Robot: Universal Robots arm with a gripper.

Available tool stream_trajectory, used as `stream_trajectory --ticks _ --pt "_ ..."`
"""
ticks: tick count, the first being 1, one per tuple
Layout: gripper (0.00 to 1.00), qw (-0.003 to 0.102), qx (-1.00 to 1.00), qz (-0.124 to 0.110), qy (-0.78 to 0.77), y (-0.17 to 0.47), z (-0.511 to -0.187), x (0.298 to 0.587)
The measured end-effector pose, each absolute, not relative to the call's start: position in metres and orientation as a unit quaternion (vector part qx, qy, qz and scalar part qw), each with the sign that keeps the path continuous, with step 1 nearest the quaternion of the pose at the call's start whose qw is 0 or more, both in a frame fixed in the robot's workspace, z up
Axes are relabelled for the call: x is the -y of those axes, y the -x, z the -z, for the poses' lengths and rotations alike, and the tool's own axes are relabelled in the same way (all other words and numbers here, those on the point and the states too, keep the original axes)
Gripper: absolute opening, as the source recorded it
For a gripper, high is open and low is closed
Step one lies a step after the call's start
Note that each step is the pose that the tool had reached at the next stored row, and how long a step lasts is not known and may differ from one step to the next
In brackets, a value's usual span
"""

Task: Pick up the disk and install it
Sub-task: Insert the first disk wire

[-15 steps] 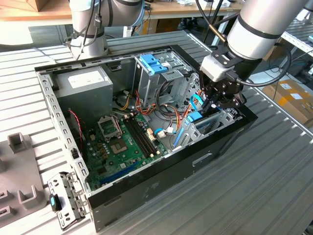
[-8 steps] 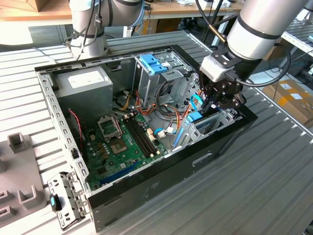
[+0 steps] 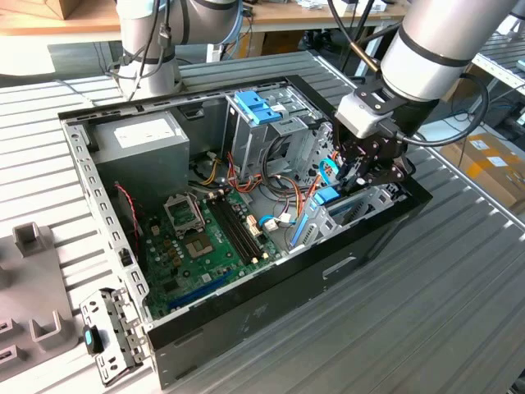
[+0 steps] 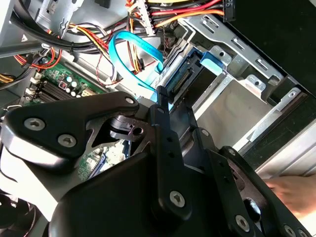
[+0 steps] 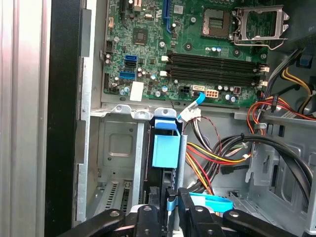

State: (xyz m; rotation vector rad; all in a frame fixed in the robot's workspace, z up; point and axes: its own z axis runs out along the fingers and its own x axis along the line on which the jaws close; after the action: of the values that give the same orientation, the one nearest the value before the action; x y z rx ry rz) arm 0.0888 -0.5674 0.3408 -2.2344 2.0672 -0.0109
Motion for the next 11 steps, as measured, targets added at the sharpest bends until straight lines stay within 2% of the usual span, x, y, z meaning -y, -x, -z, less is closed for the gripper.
stream_trajectory --ticks 11 --pt "0.30 0.049 -0.678 0.004 0.733 -0.089 -0.367 0.564"
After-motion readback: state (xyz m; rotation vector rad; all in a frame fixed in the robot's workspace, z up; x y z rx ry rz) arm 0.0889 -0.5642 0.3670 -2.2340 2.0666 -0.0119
